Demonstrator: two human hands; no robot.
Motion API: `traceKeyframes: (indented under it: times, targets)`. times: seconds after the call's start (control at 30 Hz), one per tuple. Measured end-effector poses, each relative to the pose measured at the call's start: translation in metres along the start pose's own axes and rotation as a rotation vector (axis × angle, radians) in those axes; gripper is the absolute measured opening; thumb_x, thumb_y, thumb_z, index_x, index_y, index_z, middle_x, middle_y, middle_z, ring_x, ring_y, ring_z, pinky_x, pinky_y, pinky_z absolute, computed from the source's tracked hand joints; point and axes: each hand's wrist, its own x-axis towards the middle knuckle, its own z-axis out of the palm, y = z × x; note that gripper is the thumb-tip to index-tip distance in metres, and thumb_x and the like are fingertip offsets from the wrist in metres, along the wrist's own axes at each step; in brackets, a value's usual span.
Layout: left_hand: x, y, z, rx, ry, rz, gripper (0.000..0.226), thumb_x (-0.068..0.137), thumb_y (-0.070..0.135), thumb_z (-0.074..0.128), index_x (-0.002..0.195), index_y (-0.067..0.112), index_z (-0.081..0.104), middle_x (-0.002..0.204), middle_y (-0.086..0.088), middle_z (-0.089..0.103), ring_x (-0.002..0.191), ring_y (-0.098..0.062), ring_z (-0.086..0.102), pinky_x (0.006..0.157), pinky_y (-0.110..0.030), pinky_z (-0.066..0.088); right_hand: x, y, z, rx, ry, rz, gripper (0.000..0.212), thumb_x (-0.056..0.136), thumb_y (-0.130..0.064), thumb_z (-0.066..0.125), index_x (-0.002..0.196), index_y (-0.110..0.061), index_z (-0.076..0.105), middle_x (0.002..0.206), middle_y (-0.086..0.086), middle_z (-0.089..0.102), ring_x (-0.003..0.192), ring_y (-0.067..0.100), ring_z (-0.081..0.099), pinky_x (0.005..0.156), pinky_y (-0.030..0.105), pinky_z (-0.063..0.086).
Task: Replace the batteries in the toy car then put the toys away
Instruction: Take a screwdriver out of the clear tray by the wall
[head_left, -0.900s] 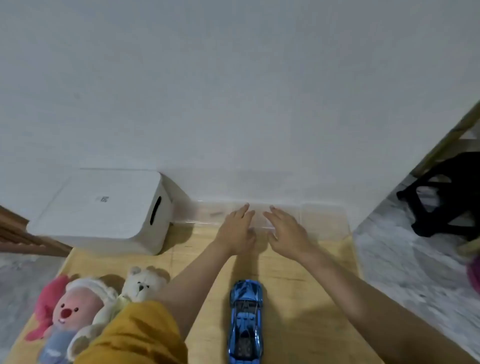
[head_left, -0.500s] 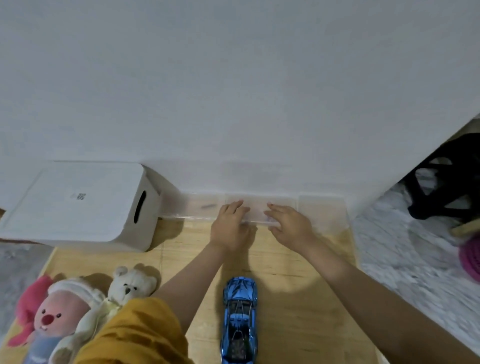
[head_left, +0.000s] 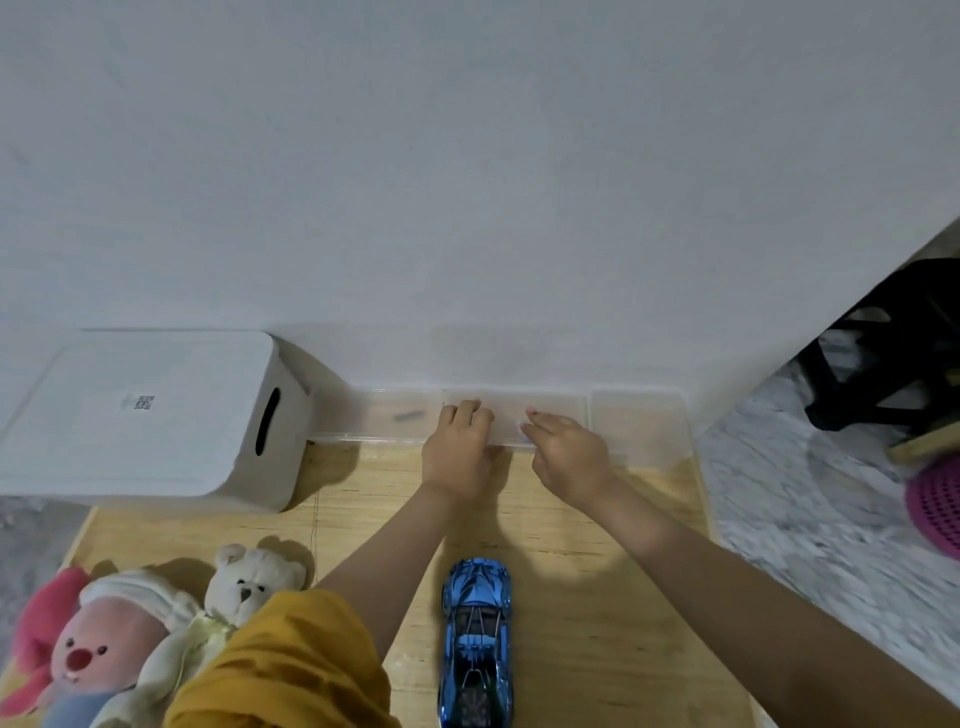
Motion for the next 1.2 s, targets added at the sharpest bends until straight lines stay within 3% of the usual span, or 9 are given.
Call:
traceKeyframes:
  times: [0.27, 0.47, 0.57, 0.67, 0.83, 0.93, 1.0, 1.1, 1.2]
  targets:
    - [0.004, 0.004, -0.004, 0.034, -0.021, 0.015, 0.039, 0.085, 0.03, 0.066, 0.116, 0.011, 0.055, 0.127, -0.004, 0.051, 0.115, -0.025, 0.044, 0.061, -0.029, 0.042, 0.008, -0.007, -0.007, -0.033, -0.017, 0.058, 0.05, 0.082, -0.001, 0.049, 0.13, -0.012, 0.054, 0.146, 0.004, 0.044, 0.133, 0.022, 0.04, 0.098, 0.035, 0.043]
    - [0.007, 0.011, -0.011, 0.032, -0.019, -0.015, 0.04, 0.083, 0.029, 0.068, 0.117, 0.014, 0.051, 0.121, -0.002, 0.049, 0.114, -0.023, 0.041, 0.058, -0.026, 0.038, 0.014, -0.006, -0.026, -0.067, -0.022, 0.05, 0.037, 0.077, -0.005, 0.05, 0.112, -0.012, 0.063, 0.124, 0.002, 0.062, 0.115, 0.025, 0.053, 0.084, 0.038, 0.051]
    - [0.007, 0.007, -0.016, 0.035, -0.022, 0.031, 0.046, 0.079, 0.032, 0.069, 0.117, 0.015, 0.05, 0.121, -0.001, 0.048, 0.113, -0.021, 0.041, 0.064, -0.024, 0.036, 0.015, -0.003, -0.038, -0.04, -0.038, 0.034, 0.035, 0.081, -0.009, 0.05, 0.113, -0.013, 0.063, 0.123, 0.001, 0.062, 0.117, 0.024, 0.052, 0.085, 0.04, 0.05]
    - [0.007, 0.002, -0.024, -0.015, 0.016, 0.1, 0.052, 0.072, 0.029, 0.073, 0.116, 0.009, 0.053, 0.121, -0.007, 0.05, 0.114, -0.027, 0.044, 0.086, -0.027, 0.039, 0.014, -0.001, -0.049, -0.015, -0.034, -0.011, 0.037, 0.084, -0.009, 0.049, 0.119, -0.014, 0.06, 0.123, 0.001, 0.06, 0.117, 0.024, 0.05, 0.085, 0.04, 0.049]
    - [0.003, -0.002, -0.043, 0.066, 0.128, 0.174, 0.083, 0.056, 0.029, 0.087, 0.126, 0.0, 0.054, 0.126, -0.023, 0.052, 0.117, -0.042, 0.05, 0.098, -0.049, 0.043, 0.017, 0.001, -0.07, -0.013, 0.218, -0.059, 0.035, 0.087, -0.007, 0.057, 0.121, -0.012, 0.062, 0.117, 0.007, 0.063, 0.113, 0.028, 0.053, 0.087, 0.036, 0.044]
    - [0.0, -0.001, -0.047, 0.118, 0.144, 0.181, 0.098, 0.05, 0.035, 0.09, 0.132, -0.001, 0.051, 0.133, -0.027, 0.049, 0.119, -0.044, 0.052, 0.094, -0.057, 0.045, 0.019, 0.002, -0.075, -0.007, 0.413, 0.039, 0.023, 0.082, -0.014, 0.07, 0.104, -0.005, 0.069, 0.095, 0.014, 0.064, 0.094, 0.034, 0.058, 0.072, 0.038, 0.047]
    - [0.0, -0.001, -0.049, 0.143, 0.116, 0.181, 0.102, 0.057, 0.039, 0.087, 0.141, 0.003, 0.041, 0.142, -0.023, 0.042, 0.131, -0.038, 0.043, 0.1, -0.059, 0.039, 0.017, 0.002, -0.073, 0.033, 0.499, 0.096, 0.019, 0.08, -0.016, 0.073, 0.093, -0.003, 0.069, 0.085, 0.014, 0.063, 0.083, 0.034, 0.06, 0.065, 0.039, 0.049]
    - [0.003, -0.008, -0.046, 0.171, 0.034, 0.177, 0.104, 0.074, 0.047, 0.073, 0.151, 0.01, 0.013, 0.156, -0.012, 0.017, 0.146, -0.027, 0.013, 0.113, -0.052, 0.022, 0.01, -0.002, -0.058, 0.124, 0.549, 0.113, 0.014, 0.081, -0.013, 0.073, 0.086, -0.001, 0.066, 0.08, 0.014, 0.062, 0.076, 0.034, 0.061, 0.06, 0.039, 0.051]
    - [0.006, -0.014, -0.047, 0.158, 0.002, 0.195, 0.106, 0.077, 0.049, 0.071, 0.151, 0.011, 0.005, 0.157, -0.012, 0.014, 0.147, -0.026, 0.004, 0.115, -0.049, 0.017, 0.004, -0.002, -0.033, 0.146, 0.462, 0.104, 0.012, 0.085, -0.014, 0.067, 0.09, -0.003, 0.065, 0.085, 0.012, 0.063, 0.082, 0.033, 0.063, 0.059, 0.037, 0.051]
